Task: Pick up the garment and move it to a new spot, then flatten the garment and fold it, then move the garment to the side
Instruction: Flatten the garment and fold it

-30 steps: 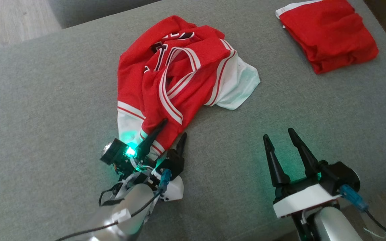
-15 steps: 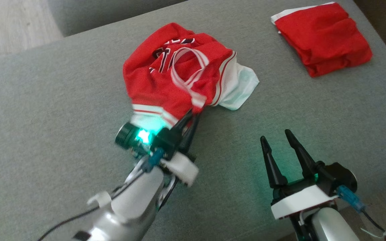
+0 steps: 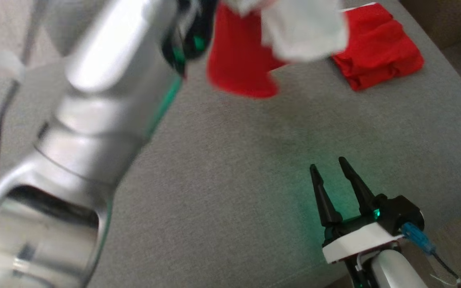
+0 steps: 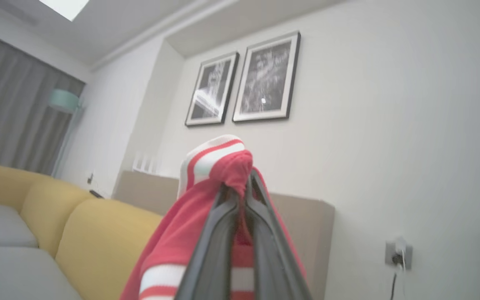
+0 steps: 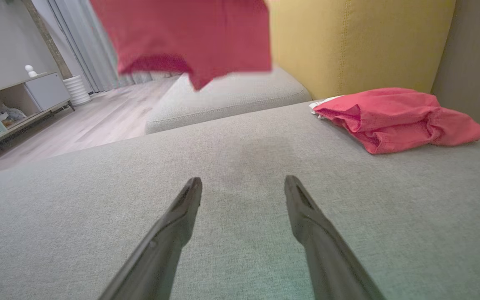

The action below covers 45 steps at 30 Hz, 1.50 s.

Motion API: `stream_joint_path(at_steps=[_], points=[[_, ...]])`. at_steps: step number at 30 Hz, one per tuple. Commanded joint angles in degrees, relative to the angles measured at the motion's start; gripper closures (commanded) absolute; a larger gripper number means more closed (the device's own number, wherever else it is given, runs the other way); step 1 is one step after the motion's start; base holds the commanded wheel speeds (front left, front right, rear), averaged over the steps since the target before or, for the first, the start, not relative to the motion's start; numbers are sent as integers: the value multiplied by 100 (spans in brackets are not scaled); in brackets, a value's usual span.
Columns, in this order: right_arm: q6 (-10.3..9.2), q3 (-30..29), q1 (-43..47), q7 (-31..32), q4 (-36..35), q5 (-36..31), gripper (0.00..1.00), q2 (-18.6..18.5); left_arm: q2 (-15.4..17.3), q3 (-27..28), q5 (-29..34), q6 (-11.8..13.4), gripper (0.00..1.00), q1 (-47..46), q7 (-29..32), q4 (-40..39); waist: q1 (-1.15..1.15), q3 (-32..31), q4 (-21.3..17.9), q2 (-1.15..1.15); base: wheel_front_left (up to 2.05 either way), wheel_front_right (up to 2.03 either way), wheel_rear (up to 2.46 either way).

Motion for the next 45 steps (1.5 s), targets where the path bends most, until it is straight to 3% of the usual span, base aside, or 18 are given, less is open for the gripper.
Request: stream_joint_path(at_steps=[1, 8, 10, 15, 16, 17, 19, 22, 25, 29, 31, 35, 39, 42, 45], points=[[39, 96, -28, -23, -179, 29, 0, 17, 130, 278, -125, 72, 100, -246, -31, -73, 0, -16, 123, 0, 0, 0, 0], [39, 39, 4, -23, -186, -16, 0, 17, 400, 343, -512, 284, 100, 862, 253, 390, 0, -73, 508, 0, 0, 0, 0], [39, -2, -26, -23, -211, -43, 0, 17, 600, 313, -711, 342, 100, 2061, 208, 580, 0, -18, 663, 0, 0, 0, 0], [39, -67, -81, -23, -251, -114, 0, 13, 818, 360, -776, 392, 100, 3630, -91, 844, 0, 124, 845, 0, 0, 0, 0], [39, -96, -83, -23, -257, -119, 0, 1, 854, 369, -708, 412, 94, 3840, -132, 851, 0, 148, 883, 0, 0, 0, 0], [39, -127, -82, -23, -261, -122, 0, -13, 885, 395, -630, 439, 71, 4019, -160, 835, 0, 168, 921, 0, 0, 0, 0], [39, -183, -72, -23, -266, -120, 0, -40, 953, 456, -418, 521, 0, 4307, -186, 753, 0, 205, 995, 0, 0, 0, 0], [39, -222, -60, -23, -265, -112, 0, -55, 1132, 683, 181, 722, 0, 4548, -193, 319, 0, 250, 1065, 0, 0, 0, 0], [39, -220, -68, -23, -269, -106, 0, -51, 1461, 721, 1217, 961, 0, 4550, -194, -389, 0, 297, 1080, 0, 0, 0, 0], [39, -139, -128, -23, -253, -74, 0, -43, 1896, 213, 2582, 1090, 0, 4160, -193, -1093, 0, 375, 980, 0, 0, 0, 0], [39, -103, -172, -23, -248, -54, 0, -38, 1956, -110, 3068, 1073, 0, 3786, -25, -1248, 0, 443, 883, 0, 0, 0, 0], [39, -51, -299, -23, -245, -11, 0, -21, 1515, -832, 3632, 744, 0, 2857, 927, -1126, 0, 704, 528, 0, 0, 0, 0], [39, -23, -391, -23, -254, 35, 0, -6, 1029, -1299, 3775, 345, 0, 2282, 1694, -538, 0, 975, 235, 0, 0, 0, 0], [39, -9, -451, -23, -255, 58, 0, 2, 697, -1496, 3782, 125, 0, 1960, 2076, -48, 0, 1205, 61, 0, 0, 0, 0], [39, 7, -520, -23, -252, 86, 0, 8, 466, -1578, 3791, 60, 0, 1685, 2227, 435, 0, 1404, -87, 0, 0, 0, 0]])
